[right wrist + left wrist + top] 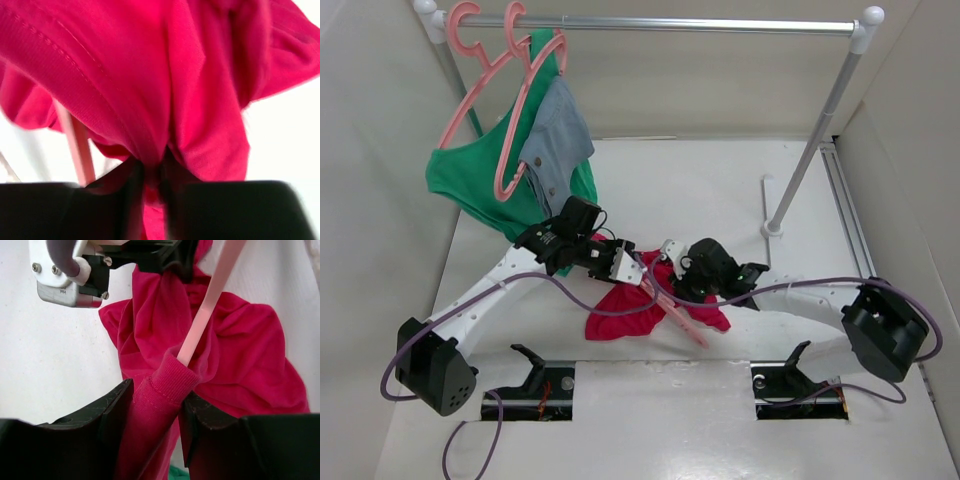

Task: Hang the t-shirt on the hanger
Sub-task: Place tshirt on hanger

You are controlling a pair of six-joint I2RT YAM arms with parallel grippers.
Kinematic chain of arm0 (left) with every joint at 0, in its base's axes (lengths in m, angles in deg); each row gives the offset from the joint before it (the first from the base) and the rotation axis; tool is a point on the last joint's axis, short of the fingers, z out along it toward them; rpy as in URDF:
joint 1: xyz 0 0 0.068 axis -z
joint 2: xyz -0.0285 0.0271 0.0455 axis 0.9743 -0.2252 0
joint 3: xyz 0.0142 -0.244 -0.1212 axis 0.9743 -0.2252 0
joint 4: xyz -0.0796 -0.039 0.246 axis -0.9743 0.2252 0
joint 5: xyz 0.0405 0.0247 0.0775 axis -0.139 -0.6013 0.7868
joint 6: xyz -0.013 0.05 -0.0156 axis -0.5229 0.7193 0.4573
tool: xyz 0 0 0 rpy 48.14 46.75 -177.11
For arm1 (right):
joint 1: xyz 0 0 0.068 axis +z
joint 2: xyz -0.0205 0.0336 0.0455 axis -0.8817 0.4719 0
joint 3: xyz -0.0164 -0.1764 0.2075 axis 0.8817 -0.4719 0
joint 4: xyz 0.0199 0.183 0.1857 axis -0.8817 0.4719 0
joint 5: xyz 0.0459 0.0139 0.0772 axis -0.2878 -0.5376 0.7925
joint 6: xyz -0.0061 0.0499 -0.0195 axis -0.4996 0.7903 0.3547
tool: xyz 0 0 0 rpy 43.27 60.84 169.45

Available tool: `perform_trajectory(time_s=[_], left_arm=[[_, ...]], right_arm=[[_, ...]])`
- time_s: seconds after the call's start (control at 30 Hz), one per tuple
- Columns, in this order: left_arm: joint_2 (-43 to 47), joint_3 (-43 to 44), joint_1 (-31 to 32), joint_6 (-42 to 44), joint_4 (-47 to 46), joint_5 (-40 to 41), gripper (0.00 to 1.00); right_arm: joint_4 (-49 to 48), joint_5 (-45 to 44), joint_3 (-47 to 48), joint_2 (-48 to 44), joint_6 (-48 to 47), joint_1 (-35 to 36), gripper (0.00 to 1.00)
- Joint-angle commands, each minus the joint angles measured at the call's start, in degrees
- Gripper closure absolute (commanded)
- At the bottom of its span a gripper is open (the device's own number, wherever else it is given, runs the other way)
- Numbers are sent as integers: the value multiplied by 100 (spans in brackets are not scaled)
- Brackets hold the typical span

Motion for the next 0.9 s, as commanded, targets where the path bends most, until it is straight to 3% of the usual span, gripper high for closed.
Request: perform_trajectory(time_s=[0.0, 0.03, 0.2, 0.4, 0.5, 0.67, 0.87], left_arm=[[176, 299, -93, -431, -177, -380, 100], [176, 300, -172, -510, -178, -381, 100], [176, 431, -620, -1169, -642, -731, 100], [123, 493, -1068, -3030, -1942, -750, 100], [70, 493, -1069, -3682, -2611, -487, 100], [70, 388, -1069, -3561, -2857, 470, 100], [70, 212, -1069, -4192, -3490, 1359, 100]], right_arm=[[-412, -535, -15, -99, 386, -26, 83], [-412, -605, -189, -265, 560, -87, 100], [-307, -599, -946, -1091, 1089, -903, 100], [324, -175, -1597, -2199, 1397, -2100, 100], [701, 27, -1650, -2472, 1563, -2355, 100], [1642, -587, -1255, -2657, 1854, -2690, 100], [2496, -834, -894, -3132, 1907, -2900, 100]])
